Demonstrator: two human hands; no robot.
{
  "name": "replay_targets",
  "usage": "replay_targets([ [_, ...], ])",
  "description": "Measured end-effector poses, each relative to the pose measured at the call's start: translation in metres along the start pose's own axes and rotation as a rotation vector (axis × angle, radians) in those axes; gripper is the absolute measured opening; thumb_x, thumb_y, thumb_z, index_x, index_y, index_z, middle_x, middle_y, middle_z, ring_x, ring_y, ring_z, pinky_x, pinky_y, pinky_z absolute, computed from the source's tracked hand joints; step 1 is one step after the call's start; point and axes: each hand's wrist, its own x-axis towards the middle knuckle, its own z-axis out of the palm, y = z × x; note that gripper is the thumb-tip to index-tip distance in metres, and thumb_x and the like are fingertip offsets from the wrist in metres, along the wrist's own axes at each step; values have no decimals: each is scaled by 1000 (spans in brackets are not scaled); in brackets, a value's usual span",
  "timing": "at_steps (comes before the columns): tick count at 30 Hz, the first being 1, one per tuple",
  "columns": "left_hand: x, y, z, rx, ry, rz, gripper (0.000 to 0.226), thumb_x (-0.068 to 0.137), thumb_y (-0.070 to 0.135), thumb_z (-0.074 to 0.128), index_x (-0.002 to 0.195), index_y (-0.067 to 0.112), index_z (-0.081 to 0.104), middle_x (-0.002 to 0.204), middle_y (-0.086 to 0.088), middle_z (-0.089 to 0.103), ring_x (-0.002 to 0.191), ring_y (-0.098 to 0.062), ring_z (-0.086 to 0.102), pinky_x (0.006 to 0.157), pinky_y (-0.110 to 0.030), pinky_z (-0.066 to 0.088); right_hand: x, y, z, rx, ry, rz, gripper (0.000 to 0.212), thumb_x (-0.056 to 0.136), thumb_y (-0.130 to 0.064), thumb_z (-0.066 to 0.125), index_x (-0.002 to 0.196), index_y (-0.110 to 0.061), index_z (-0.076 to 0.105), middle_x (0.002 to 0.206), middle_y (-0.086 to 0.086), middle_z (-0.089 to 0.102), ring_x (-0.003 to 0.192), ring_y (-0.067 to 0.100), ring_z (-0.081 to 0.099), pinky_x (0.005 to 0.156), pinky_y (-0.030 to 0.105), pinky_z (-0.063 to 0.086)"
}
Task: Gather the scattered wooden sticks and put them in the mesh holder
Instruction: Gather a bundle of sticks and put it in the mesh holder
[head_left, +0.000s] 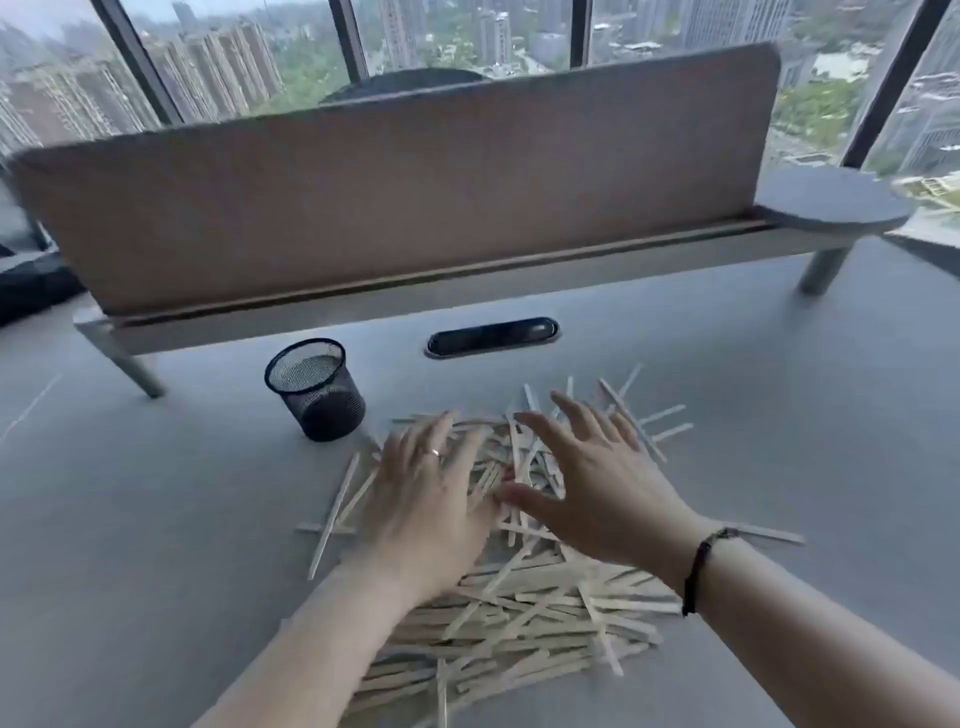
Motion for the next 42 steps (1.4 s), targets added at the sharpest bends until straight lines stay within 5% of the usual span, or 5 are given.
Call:
replay_targets([
  [7, -48, -14, 70, 86, 327, 129, 56, 95, 54, 38, 141, 26, 53, 155, -6, 45, 142, -25, 32, 121, -51, 22, -37, 12, 77, -23, 228, -79, 83, 77, -90, 19, 146, -43, 26, 157, 3, 31, 148, 23, 22, 118, 48, 19],
  [16, -83, -19, 77, -231, 322, 91, 58, 94, 60, 36, 128, 24, 65, 144, 1, 57, 133, -18, 50, 111, -44, 42, -59, 11, 75, 49, 215, -109, 68, 84, -78, 36, 137, -36, 48, 145, -7, 48, 138, 16, 39, 116, 38, 25],
  [27, -101, -27, 64, -92, -44, 134, 113, 54, 101, 50, 151, 56, 16, 165, 23, 10, 152, -7, 13, 124, -38, 18, -67, 19, 71, 169, 338, -71, 59, 80, -77, 50, 123, -37, 60, 128, -13, 55, 122, 16, 49, 101, 32, 37],
  [36, -63, -18, 82, -34, 309, 173, 57, 90, 64, 42, 129, 27, 62, 128, 13, 63, 121, -15, 55, 97, -37, 48, -54, 5, 73, 166, 146, -256, 82, 80, -89, 19, 138, -38, 47, 143, -12, 48, 135, 7, 38, 115, 30, 25],
  [42, -57, -30, 84, -95, 426, 152, 36, 96, 47, 50, 112, 23, 71, 106, 7, 72, 100, -21, 66, 84, -41, 55, -64, 1, 74, -61, 2, -398, 120, 53, -100, 47, 154, -40, 19, 155, -16, 31, 144, 7, 23, 122, 33, 13],
])
